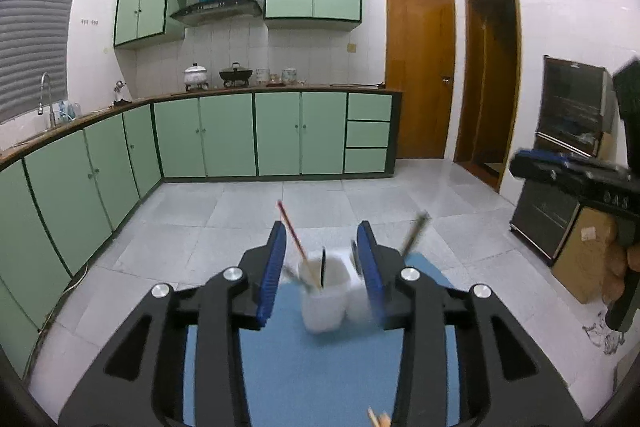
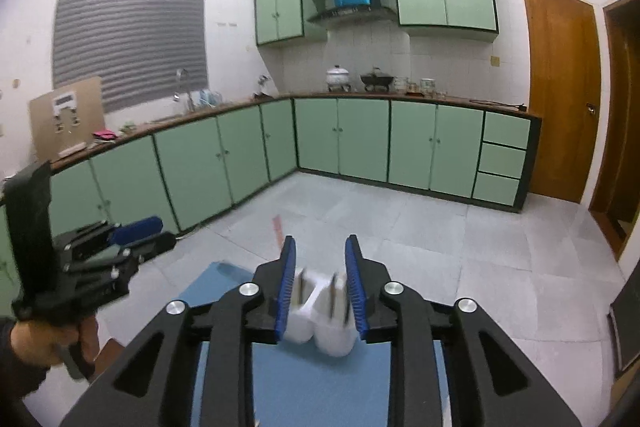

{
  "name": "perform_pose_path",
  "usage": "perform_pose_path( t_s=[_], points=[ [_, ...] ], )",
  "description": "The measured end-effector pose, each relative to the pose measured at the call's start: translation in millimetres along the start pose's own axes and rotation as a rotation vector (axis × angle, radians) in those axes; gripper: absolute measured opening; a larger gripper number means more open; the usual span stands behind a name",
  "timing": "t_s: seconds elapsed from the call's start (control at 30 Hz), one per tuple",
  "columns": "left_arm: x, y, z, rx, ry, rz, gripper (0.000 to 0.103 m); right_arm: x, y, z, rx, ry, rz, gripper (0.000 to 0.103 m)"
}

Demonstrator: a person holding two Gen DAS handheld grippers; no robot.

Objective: Organize utensils
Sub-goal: 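Close the left tool on a red-patterned chopstick while the right tool grasps another red one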

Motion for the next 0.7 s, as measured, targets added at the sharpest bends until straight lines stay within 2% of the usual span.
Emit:
perform_pose_path(
  t_s=[0.1, 0.13, 0.23, 0.33, 0.53, 0.7],
  points=[
    [-51, -5, 56, 0.017, -0.016, -0.044, 0.041, -68, 28, 33, -0.001, 0.029, 0.001, 0.028],
    [-64, -7, 68, 0.025, -0.022, -0.051, 0.046, -97, 39, 42, -0.003, 0.048, 0.002, 0.028],
    [-118, -11, 107, 0.008, 0.017, -0.015, 0.05, -168, 65, 64, -0.007, 0.092, -0.027, 0.028],
    [-168, -14, 136, 0.003, 0.072, 0.05, 0.056, -226, 90, 78, -0.021, 0.138, -0.047, 0.028],
    [-245, -31, 167, 0.007, 0.164, 0.104, 0.062, -302, 119, 89, -0.017, 0.215, -0.165, 0.028],
    [-283, -31, 178, 0.025, 0.213, 0.138, 0.063, -340, 146, 80, -0.012, 0.272, -0.116, 0.028]
  ],
)
Point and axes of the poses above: each gripper's, at about its wrist camera, not at the fingertips, and z roughly against the way its jaws point, y to its left, x to its top, the point moved 6 cm from there along -z, roughly the way its jaws point, and after that the axes turned 7 degrees about x, right-handed, at the moved point
